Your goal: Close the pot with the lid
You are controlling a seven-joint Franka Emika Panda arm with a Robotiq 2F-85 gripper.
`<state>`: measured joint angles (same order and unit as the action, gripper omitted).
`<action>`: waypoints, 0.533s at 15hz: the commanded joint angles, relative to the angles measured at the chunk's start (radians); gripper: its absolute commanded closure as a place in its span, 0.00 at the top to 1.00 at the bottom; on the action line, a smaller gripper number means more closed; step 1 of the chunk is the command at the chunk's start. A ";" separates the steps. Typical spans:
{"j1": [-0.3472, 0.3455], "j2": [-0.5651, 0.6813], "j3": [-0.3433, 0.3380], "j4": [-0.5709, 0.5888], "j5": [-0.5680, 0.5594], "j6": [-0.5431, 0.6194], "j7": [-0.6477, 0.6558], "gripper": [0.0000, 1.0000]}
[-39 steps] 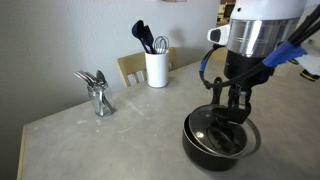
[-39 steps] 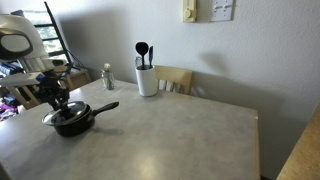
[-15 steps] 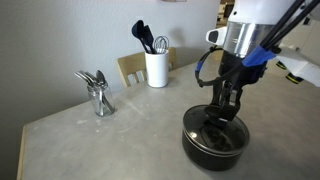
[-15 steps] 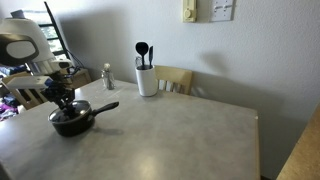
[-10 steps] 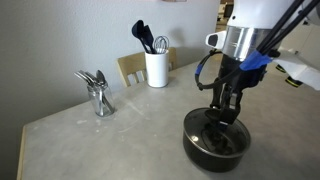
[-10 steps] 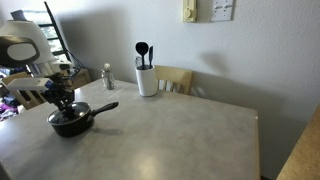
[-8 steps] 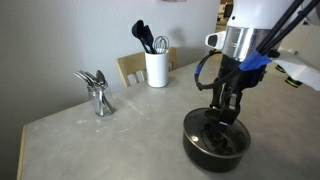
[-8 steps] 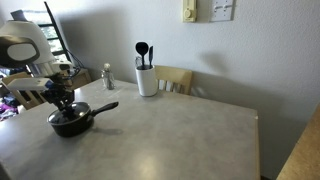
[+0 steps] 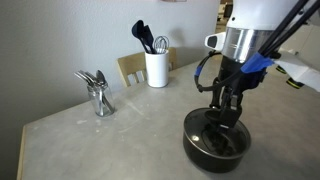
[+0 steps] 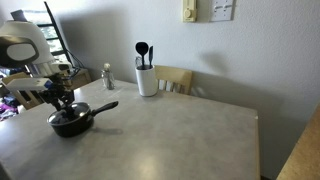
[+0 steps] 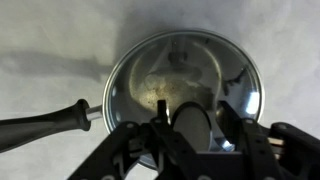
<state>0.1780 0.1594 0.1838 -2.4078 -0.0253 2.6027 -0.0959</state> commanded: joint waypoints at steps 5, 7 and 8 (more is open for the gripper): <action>0.021 -0.122 0.013 0.004 -0.012 -0.135 0.048 1.00; 0.024 -0.156 0.013 0.014 -0.019 -0.179 0.067 1.00; 0.024 -0.168 0.012 0.019 -0.025 -0.197 0.077 1.00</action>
<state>0.2007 0.0429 0.1952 -2.3957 -0.0268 2.4754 -0.0536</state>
